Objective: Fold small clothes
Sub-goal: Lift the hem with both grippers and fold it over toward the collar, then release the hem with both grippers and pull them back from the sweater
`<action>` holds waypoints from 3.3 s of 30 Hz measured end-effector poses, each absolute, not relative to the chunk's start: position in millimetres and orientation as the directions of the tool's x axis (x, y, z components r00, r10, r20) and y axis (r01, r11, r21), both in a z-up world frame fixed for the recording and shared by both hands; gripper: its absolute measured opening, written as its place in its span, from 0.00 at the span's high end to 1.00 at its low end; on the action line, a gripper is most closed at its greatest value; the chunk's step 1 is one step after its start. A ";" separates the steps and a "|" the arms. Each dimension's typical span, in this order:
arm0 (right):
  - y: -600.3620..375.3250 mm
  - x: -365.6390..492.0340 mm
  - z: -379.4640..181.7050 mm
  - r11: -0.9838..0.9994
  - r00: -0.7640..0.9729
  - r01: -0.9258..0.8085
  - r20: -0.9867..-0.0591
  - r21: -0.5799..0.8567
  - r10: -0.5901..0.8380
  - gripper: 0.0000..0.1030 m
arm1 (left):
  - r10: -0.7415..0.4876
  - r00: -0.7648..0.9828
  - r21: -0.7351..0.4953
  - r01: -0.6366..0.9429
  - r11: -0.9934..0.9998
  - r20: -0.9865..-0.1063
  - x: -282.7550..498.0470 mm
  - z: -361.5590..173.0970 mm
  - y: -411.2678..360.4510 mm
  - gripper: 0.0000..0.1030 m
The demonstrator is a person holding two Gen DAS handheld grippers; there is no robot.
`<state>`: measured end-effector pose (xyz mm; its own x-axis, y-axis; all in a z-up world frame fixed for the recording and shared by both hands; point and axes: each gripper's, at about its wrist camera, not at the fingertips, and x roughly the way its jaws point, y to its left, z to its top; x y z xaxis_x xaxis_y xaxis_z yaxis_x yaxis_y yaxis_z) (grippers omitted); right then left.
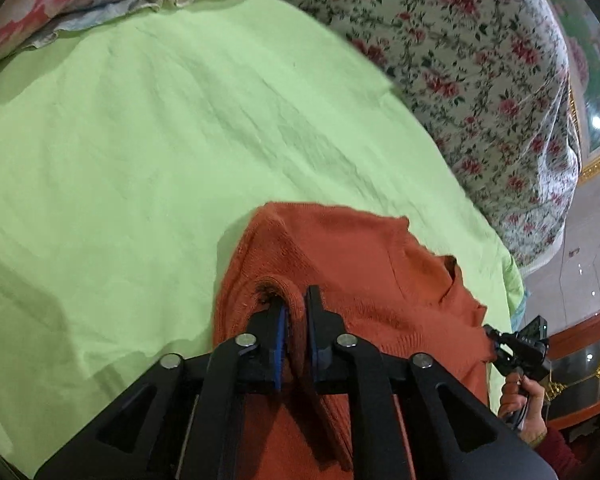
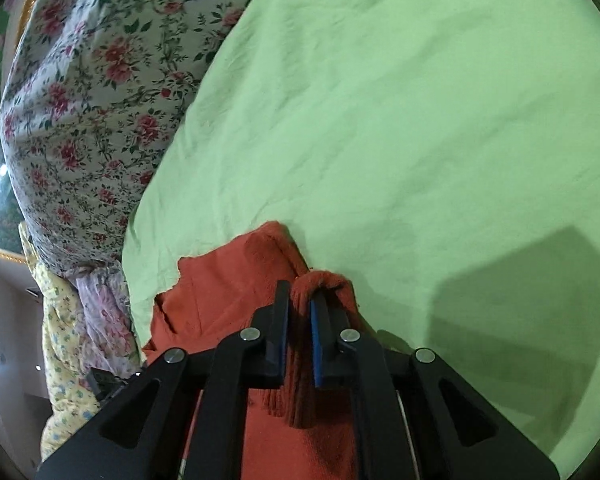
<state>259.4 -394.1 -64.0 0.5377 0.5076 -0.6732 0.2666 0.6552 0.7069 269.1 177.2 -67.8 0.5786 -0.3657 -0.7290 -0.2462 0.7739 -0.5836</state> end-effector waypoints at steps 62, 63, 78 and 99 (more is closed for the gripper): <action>-268.6 199.0 -33.8 0.849 0.460 -0.029 -0.747 0.528 0.481 0.45 | -0.167 0.546 -0.384 -0.312 0.869 -0.821 334.2 -37.4 138.8 0.38; -268.3 197.3 -33.9 0.850 0.459 -0.029 -0.748 0.527 0.479 0.45 | -0.184 0.556 -0.411 -0.317 0.855 -0.811 328.5 -36.0 142.1 0.38; -269.4 139.0 -33.9 0.866 0.434 0.021 -0.785 0.500 0.443 0.43 | -0.224 0.549 -0.497 -0.419 0.759 -0.805 129.0 -34.2 159.5 0.29; -216.2 68.5 -15.3 0.862 0.405 -0.039 -0.781 0.505 0.475 0.36 | -0.368 0.580 -0.672 -0.489 0.555 -0.726 86.2 -80.4 146.4 0.20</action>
<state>68.5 -216.2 -15.3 0.4048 0.4753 -0.7811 -0.0386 0.8624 0.5048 86.2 146.4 -80.4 0.5803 -0.3681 -0.7265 -0.4895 0.5553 -0.6723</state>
